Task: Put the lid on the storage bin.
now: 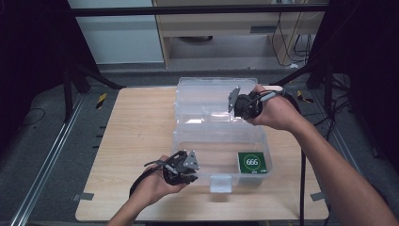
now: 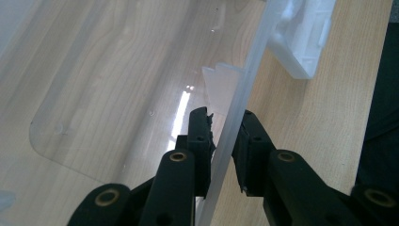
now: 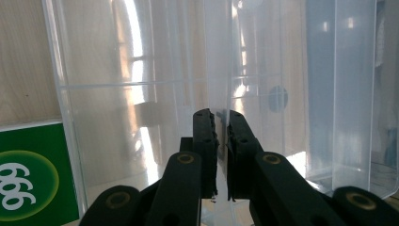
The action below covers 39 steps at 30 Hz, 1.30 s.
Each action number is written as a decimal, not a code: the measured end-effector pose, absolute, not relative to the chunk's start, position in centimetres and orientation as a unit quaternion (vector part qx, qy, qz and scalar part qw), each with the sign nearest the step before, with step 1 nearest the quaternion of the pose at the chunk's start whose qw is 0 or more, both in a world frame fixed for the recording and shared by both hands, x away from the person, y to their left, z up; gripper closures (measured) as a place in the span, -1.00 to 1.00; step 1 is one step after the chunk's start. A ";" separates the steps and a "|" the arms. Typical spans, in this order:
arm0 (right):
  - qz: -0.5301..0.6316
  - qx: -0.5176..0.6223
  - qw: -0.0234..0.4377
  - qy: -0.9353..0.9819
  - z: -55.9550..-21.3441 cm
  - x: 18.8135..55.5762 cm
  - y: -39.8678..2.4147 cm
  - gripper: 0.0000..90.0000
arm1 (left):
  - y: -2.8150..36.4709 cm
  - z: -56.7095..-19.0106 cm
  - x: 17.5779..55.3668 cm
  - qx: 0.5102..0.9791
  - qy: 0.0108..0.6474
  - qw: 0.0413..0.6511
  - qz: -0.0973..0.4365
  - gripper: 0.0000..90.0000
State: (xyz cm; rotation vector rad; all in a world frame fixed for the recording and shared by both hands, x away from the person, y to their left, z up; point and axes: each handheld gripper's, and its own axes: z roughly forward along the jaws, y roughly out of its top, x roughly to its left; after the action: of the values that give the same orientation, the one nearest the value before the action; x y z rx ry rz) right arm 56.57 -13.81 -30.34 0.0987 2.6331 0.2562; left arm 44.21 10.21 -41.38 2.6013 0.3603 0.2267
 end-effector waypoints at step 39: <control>0.128 0.018 0.283 0.950 -30.0 52.3 -14.1 0.88 | 10.2 -41.6 44.1 0.952 0.139 0.258 0.086 0.71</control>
State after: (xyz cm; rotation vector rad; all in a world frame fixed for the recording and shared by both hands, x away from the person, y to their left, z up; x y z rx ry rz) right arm 52.28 -14.14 -29.99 0.0494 2.5448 0.3422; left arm 44.11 10.21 -41.57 2.5827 0.3767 0.2326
